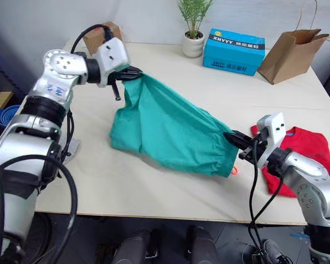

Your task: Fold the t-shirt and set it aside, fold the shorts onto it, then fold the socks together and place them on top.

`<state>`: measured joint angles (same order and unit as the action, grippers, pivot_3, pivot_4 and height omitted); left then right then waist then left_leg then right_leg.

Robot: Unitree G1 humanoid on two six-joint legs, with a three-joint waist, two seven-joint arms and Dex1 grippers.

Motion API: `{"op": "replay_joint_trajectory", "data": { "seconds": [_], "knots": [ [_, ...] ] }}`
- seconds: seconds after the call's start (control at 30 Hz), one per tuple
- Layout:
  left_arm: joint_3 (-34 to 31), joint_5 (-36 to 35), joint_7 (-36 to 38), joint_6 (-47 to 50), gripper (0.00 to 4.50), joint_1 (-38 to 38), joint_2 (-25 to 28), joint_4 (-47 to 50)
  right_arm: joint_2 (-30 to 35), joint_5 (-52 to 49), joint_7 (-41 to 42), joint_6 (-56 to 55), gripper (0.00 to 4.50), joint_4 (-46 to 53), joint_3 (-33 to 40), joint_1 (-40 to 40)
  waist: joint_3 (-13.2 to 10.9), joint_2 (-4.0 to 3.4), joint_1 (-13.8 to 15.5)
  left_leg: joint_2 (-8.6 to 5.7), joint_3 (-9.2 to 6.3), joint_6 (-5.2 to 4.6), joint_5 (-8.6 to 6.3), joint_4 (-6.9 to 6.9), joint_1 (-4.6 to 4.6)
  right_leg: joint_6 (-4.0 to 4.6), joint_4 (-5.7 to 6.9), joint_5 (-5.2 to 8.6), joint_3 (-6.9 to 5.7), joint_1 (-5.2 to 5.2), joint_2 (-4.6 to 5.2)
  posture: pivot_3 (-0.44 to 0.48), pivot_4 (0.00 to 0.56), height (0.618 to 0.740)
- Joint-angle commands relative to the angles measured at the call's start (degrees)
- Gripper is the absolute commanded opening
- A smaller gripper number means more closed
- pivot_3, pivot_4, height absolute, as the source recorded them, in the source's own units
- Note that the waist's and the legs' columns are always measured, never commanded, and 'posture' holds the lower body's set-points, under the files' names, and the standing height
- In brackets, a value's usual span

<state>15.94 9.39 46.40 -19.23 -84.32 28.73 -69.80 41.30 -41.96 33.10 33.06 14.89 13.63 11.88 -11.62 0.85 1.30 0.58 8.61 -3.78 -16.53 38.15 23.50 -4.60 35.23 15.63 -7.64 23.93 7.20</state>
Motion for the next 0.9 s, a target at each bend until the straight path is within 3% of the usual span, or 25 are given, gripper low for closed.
{"op": "replay_joint_trajectory", "data": {
  "seconds": [0.03,0.23,0.47,0.53,0.6,0.9],
  "knots": [
    [1.8,6.1,-8.4,-2.2,0.04,-2.1,-1.4,-5.2,-3.2,5.0,-5.1,-2.6,0.0,-1.2,0.2,1.3,0.0,0.0,-0.1,-0.01,0.0,-0.01,0.0,0.0,0.0,-0.01,0.01,0.0,0.0,0.0,0.01,0.0,0.15,0.74],
    [0.9,9.0,-15.1,-2.2,0.04,-0.1,-6.0,-7.9,-11.5,12.7,-11.1,-6.8,0.0,-3.2,-2.9,2.1,0.0,0.02,-0.3,0.02,0.0,0.01,0.01,0.03,0.08,-0.01,0.14,0.0,0.02,0.11,-0.01,0.0,0.15,0.74],
    [-1.7,9.7,-21.3,-0.5,0.04,1.6,-8.4,-8.6,-17.5,16.2,-13.5,-9.2,0.0,2.4,-4.8,-2.9,0.0,0.02,-0.6,0.01,0.02,-0.01,0.03,0.1,0.11,-0.01,0.23,0.0,0.03,0.14,-0.02,0.0,0.15,0.74],
    [-3.0,9.3,-22.1,-0.1,0.43,1.8,-8.5,-8.7,-18.1,16.8,-13.1,-10.3,0.0,2.9,-4.8,-3.9,0.0,0.02,-0.6,-0.01,0.03,-0.01,0.03,0.12,0.12,-0.01,0.24,0.0,0.02,0.14,-0.03,0.0,0.15,0.74],
    [-5.0,8.4,-21.7,-0.1,0.87,1.8,-8.4,-8.7,-18.1,17.0,-12.9,-10.2,0.61,3.2,-4.4,-4.5,0.0,0.02,-0.8,-0.01,0.03,-0.02,0.03,0.13,0.11,-0.02,0.26,0.0,0.01,0.14,-0.03,0.0,0.15,0.74],
    [-16.4,0.5,-16.8,-6.2,3.75,3.2,-2.5,-6.2,-12.6,21.4,-8.1,-21.4,3.69,2.8,1.2,-5.8,0.0,0.02,-1.6,0.0,0.12,0.0,0.04,0.09,0.02,-0.02,0.32,0.01,-0.03,0.15,-0.06,0.0,0.15,0.74]
  ]
}}
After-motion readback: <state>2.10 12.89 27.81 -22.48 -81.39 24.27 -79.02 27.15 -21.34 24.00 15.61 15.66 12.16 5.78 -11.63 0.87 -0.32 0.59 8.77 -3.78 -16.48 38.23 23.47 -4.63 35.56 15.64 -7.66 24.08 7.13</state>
